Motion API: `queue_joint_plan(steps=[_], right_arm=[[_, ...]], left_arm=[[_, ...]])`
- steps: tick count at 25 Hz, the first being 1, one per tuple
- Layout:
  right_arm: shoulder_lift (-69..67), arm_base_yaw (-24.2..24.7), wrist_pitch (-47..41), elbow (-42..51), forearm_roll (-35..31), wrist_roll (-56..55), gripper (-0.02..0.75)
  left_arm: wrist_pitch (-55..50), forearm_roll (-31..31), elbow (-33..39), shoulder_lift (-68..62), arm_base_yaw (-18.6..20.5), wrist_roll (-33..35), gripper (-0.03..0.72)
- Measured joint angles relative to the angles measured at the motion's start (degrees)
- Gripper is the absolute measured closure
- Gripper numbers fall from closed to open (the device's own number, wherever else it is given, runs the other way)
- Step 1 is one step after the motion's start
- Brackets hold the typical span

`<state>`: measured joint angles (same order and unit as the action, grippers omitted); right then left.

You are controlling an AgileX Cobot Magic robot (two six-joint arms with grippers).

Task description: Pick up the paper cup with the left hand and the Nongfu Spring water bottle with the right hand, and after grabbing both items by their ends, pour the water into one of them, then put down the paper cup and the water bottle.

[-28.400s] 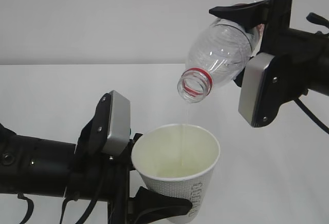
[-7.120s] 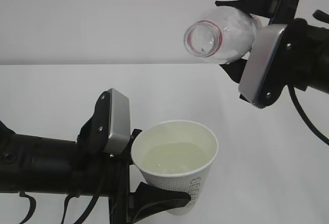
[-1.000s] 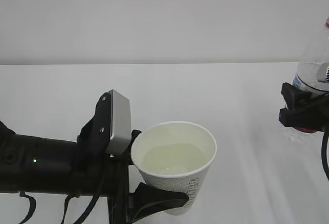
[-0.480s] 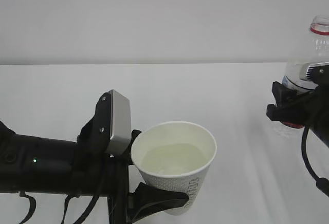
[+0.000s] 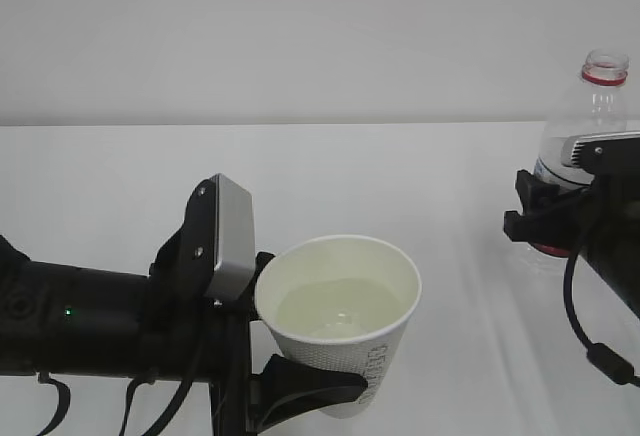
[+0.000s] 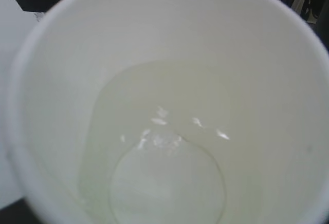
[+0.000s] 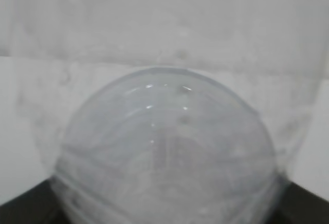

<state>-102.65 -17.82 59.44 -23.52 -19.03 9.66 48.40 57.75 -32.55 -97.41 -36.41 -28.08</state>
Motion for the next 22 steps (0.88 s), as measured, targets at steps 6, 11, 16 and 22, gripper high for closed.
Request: queue_joint_plan(steps=[6,11,16,22], right_arm=[[-3.1,0.0,2.8,-0.2,0.0,-1.2,0.256],[-5.8,0.0,4.0,-0.3,0.0,-1.5,0.256],[-7.7,0.0,4.4,-0.3,0.0,-1.8,0.256],[-8.4,0.0,5.3,-0.4,0.0,-1.9,0.256]], left_arm=[[0.0,-0.2,0.0,0.0,0.0,0.0,0.19],[0.0,-0.3,0.0,0.0,0.0,0.0,0.19],[0.0,-0.3,0.0,0.0,0.0,0.0,0.19],[0.0,-0.4,0.0,0.0,0.0,0.0,0.19]])
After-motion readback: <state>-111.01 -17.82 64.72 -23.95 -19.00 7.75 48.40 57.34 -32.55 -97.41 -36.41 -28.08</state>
